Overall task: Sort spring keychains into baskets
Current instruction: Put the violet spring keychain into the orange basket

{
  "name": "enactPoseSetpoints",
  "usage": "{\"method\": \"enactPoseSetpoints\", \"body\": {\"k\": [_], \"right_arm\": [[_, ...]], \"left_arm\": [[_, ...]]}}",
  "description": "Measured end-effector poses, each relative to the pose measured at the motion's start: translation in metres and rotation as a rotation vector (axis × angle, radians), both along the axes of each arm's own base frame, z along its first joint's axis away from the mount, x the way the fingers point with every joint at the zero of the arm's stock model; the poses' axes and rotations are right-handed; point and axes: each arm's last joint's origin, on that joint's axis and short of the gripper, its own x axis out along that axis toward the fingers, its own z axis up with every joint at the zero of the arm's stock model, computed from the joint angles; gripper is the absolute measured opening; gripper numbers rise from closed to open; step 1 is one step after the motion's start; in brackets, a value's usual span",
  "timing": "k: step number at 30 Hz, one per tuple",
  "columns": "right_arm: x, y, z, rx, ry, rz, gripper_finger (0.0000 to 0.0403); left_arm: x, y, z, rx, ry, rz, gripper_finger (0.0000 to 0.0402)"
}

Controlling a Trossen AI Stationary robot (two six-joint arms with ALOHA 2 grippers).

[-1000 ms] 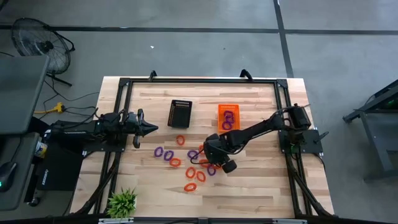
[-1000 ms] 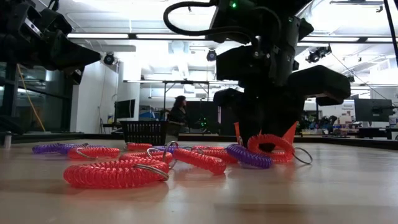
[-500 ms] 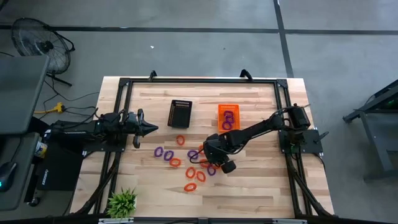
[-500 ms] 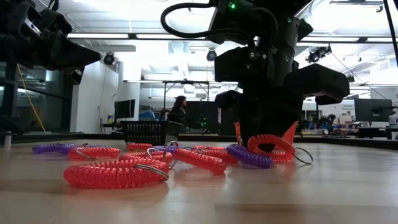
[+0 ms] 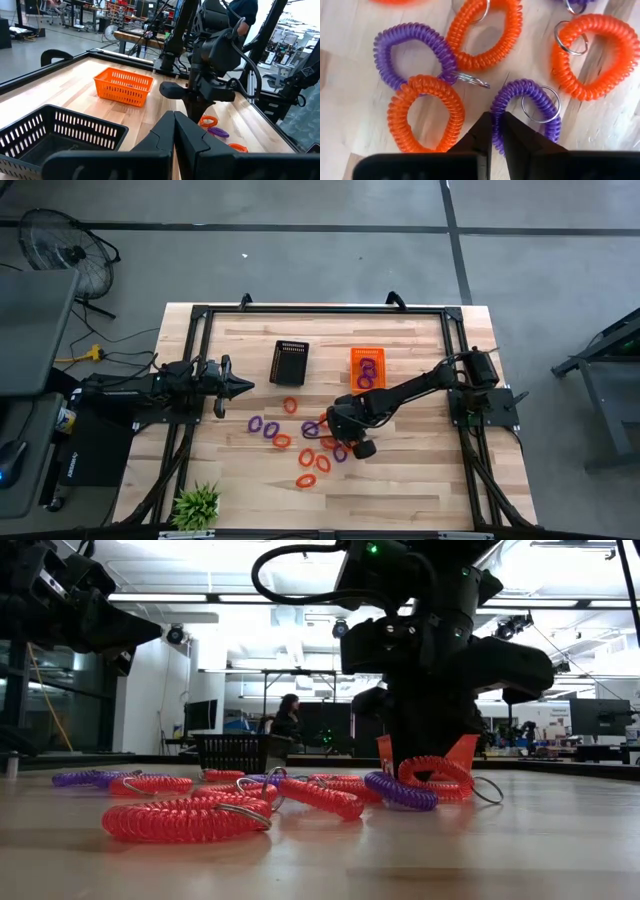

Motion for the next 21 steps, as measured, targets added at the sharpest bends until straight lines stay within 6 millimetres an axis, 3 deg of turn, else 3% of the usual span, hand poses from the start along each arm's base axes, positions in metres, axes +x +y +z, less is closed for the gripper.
{"method": "enactPoseSetpoints", "body": {"k": [7,21], "right_arm": [[0.0,-0.001,0.011,-0.01,-0.043,-0.086,0.0029],[-0.009,-0.004,0.053,0.016,-0.131,-0.232,0.0029]], "left_arm": [[0.0,0.0,0.0,0.0,0.0,0.0,0.0001],[0.0,0.0,0.0,0.0,0.0,0.0,0.0001]]}}
